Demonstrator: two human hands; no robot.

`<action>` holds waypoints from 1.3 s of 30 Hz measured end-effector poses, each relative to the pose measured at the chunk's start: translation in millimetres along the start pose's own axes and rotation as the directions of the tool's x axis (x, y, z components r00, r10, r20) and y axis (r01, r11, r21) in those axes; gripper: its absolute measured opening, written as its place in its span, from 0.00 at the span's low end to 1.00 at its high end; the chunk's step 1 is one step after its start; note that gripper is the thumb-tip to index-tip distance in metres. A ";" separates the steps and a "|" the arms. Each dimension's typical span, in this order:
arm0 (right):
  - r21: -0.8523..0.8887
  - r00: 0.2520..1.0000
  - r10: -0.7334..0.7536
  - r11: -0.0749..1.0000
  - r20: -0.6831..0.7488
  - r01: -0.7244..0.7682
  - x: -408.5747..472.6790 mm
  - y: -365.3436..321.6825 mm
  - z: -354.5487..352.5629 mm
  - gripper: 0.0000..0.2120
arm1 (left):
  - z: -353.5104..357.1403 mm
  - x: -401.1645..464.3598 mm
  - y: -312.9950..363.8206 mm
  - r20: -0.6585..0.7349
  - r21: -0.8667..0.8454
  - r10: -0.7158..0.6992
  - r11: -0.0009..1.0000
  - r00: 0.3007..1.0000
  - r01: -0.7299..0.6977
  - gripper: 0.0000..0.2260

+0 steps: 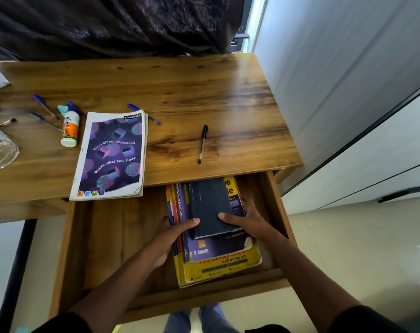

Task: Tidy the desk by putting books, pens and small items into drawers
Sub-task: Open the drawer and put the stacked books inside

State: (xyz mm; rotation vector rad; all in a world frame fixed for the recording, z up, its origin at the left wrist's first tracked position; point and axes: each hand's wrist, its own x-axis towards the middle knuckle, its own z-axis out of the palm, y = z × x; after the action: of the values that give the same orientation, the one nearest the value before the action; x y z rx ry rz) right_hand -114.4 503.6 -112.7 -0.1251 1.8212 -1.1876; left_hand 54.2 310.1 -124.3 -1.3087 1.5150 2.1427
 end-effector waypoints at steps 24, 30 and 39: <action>-0.150 0.976 0.067 0.984 -0.208 -0.099 9.0 15.2 -35.8 0.49 | 45.3 40.1 6.0 -0.102 0.252 0.155 0.960 0.983 -0.125 0.48; -0.121 0.970 0.026 0.991 -0.242 -0.056 8.5 19.7 -33.5 0.44 | 52.1 37.6 4.4 -0.114 0.247 0.157 0.961 0.981 -0.125 0.43; -0.760 0.875 -0.383 0.649 -0.296 0.027 -17.0 3.9 2.9 0.36 | 50.0 28.5 12.2 -0.089 0.375 0.182 0.917 0.979 -0.136 0.25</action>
State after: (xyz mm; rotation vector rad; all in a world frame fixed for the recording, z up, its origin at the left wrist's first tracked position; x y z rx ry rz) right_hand -101.2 512.7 -105.1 -0.5994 2.6849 -0.5490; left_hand 3.3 337.9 -133.8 -1.2358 2.0176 1.7654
